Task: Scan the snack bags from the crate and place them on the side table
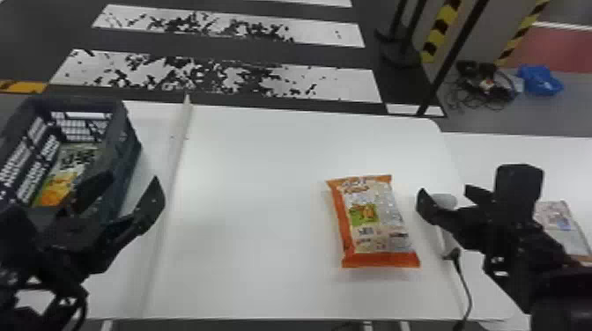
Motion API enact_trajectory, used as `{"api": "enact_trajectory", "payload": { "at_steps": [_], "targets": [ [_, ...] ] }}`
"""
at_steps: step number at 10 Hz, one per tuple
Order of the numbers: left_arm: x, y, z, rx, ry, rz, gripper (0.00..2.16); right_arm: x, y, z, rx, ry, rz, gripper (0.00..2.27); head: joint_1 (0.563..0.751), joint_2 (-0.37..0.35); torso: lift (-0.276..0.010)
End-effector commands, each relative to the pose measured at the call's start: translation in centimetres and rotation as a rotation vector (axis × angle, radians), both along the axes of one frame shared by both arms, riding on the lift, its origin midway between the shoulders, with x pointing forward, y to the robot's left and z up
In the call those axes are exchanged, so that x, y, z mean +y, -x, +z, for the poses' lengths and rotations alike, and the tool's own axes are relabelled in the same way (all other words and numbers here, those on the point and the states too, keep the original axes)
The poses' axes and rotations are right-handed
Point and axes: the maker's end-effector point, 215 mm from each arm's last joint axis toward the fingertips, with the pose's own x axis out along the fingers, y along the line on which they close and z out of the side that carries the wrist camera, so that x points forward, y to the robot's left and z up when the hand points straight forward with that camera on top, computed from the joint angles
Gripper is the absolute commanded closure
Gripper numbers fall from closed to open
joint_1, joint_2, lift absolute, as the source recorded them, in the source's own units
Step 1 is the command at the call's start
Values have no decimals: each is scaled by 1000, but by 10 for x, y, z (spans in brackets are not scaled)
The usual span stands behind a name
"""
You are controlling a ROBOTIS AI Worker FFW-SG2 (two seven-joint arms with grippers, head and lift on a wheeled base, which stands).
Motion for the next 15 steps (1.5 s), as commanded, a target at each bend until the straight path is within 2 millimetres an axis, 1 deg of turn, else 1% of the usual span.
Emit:
{"api": "enact_trajectory", "payload": {
  "at_steps": [1,3,5,7,8,10,11,12,13,15],
  "targets": [
    [-2,0,0,1,2,-2,161,-20,7,-18,41,13,-21,117,695,-144,-81],
    [-2,1,0,1,0,-3,161,-36,14,-46,101,13,-25,117,695,-180,-81],
    [-6,2,-3,8,3,-8,161,-45,19,-69,151,2,-24,97,695,-199,-81],
    [-9,3,-5,12,3,-13,161,-53,16,-82,181,11,-26,97,695,-215,-81],
    [-9,3,-5,12,1,-13,161,-56,14,-88,191,5,-30,144,695,-224,-81],
    [-8,4,-7,15,1,-12,161,-59,14,-100,235,-10,-18,539,695,-233,-81],
    [-8,4,-7,15,1,-12,161,-57,14,-107,260,-21,-7,863,695,-233,-81],
    [-7,4,-7,15,-1,-12,161,-57,14,-109,275,-19,-5,1541,695,-233,-81],
    [-8,4,-7,17,0,-11,161,-57,15,-112,288,-18,-8,2074,695,-234,-81],
    [-7,5,-10,21,1,-11,161,-59,12,-106,275,-7,-14,2250,695,-234,-81]
  ]
}}
